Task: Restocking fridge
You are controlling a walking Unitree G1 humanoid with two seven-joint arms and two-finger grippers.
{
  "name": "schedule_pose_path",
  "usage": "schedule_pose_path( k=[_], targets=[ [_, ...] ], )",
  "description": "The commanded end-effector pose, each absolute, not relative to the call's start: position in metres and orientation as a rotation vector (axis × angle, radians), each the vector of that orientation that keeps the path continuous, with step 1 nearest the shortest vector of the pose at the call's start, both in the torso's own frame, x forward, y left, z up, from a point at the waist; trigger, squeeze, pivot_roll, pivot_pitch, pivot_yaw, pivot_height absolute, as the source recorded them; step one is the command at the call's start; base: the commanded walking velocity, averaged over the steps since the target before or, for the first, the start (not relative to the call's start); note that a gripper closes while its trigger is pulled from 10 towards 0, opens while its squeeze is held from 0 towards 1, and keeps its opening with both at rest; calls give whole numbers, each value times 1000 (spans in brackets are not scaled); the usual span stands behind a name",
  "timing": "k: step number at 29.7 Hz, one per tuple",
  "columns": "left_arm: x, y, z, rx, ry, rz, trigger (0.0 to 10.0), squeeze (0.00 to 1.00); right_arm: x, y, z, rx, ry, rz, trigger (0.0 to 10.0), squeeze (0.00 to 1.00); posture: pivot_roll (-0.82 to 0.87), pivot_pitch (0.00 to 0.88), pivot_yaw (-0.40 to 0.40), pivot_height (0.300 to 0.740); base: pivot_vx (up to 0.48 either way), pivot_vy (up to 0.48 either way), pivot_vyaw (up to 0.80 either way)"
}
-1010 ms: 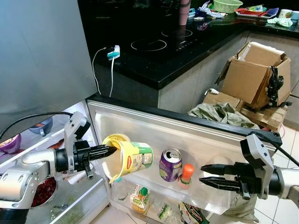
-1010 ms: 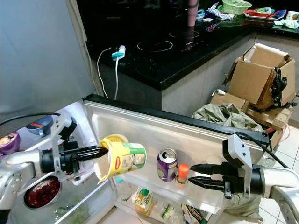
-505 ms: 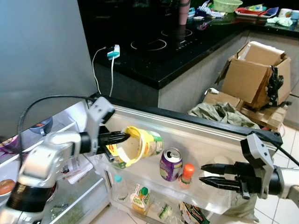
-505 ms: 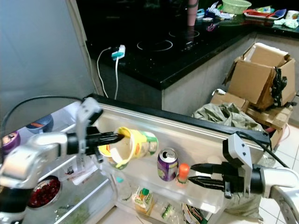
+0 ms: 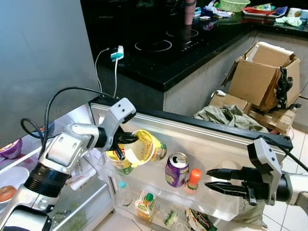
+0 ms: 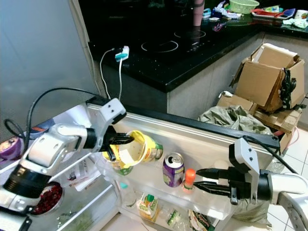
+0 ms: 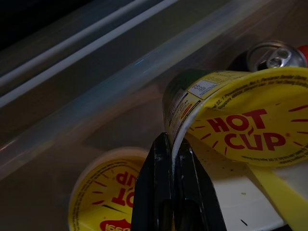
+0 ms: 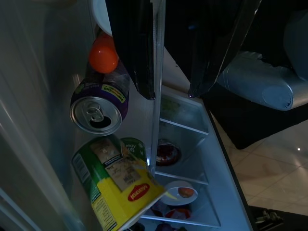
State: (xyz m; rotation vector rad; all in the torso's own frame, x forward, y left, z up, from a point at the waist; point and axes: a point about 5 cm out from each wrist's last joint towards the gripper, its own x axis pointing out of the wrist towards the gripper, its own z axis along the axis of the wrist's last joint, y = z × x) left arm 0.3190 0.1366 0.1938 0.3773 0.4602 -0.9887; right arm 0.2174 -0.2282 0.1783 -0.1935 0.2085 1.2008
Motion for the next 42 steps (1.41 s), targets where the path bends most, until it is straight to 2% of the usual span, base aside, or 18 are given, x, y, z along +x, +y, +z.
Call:
schedule_pose_path(
  k=[1,16,41,42],
  targets=[
    [323,127,196,428,437,-999,10000,0,216,-227,181,-189,201,1206,10000,0,-15,0,54,740,0,0,0],
    [330,94,181,561,453,-1088,10000,0,214,-223,183,-186,196,1231,10000,0,-19,0,52,740,0,0,0],
    [336,93,167,770,476,-1090,10000,0,214,-222,184,-186,192,1230,10000,0,-24,0,52,740,0,0,0],
    [338,93,168,784,468,-1079,10000,278,214,-222,184,-186,191,1230,10000,0,-24,0,52,740,0,0,0]
  ],
)
